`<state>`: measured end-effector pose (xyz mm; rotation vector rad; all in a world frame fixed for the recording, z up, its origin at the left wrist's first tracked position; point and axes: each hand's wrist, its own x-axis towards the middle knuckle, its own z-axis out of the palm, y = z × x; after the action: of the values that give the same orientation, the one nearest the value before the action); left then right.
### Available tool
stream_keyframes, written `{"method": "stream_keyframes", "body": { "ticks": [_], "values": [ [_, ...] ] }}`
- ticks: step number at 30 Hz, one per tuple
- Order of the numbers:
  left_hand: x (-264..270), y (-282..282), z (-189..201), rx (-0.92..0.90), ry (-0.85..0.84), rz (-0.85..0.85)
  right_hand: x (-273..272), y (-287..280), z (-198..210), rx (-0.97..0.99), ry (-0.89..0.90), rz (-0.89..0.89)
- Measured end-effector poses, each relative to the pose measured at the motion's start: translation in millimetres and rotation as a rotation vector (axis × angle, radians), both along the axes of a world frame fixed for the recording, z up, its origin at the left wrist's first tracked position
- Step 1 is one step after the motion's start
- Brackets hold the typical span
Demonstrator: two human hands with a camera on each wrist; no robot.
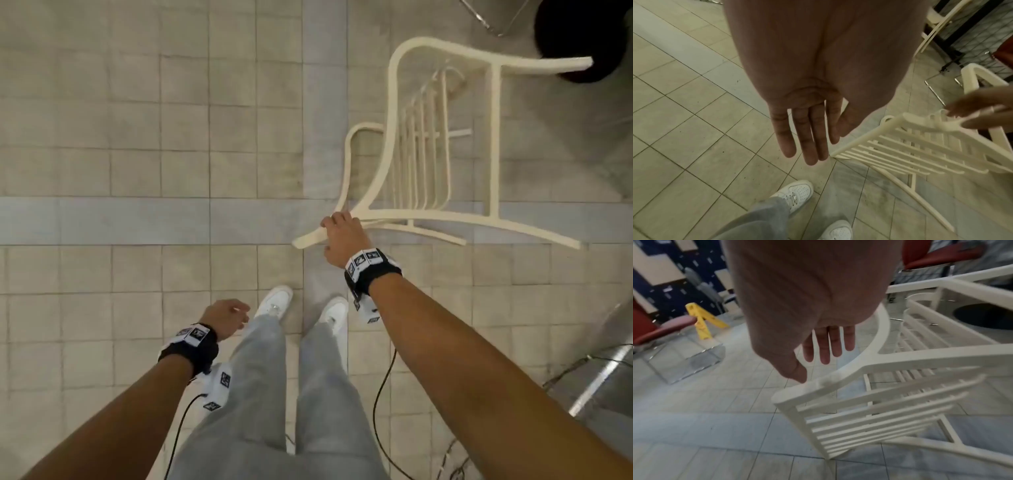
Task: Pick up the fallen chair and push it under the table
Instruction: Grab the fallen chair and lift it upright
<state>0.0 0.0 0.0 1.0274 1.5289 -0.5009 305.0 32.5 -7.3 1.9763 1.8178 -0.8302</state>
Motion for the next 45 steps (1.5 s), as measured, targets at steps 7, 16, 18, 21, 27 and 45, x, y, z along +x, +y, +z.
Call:
{"method": "stream_keyframes", "body": {
  "ticks": [7, 16, 18, 21, 27, 45],
  "values": [
    [4.3, -16.7, -48.4, -0.019, 0.027, -0.063, -19.4, 32.3, -58.2, -0.164, -0.121, 0.332],
    [13.8, -17.2, -70.9, 0.022, 0.036, -0.27, -16.9, 27.1, -78.1, -0.08, -0.067, 0.201],
    [23.1, -10.0, -69.5, 0.036, 0.015, -0.28, -10.8, 19.6, -66.2, -0.015, -0.075, 0.197],
    [44.8, 1.7, -66.0, 0.067, -0.018, -0.264, 4.4, 8.9, -40.7, 0.093, -0.068, 0.195],
    [94.0, 24.4, -63.7, 0.216, -0.093, -0.236, 33.5, -9.2, 27.3, 0.354, 0.079, 0.093],
    [106.3, 97.7, -41.5, 0.604, -0.101, -0.41, 37.2, -43.3, 133.1, 0.587, 0.359, -0.205]
  ]
}}
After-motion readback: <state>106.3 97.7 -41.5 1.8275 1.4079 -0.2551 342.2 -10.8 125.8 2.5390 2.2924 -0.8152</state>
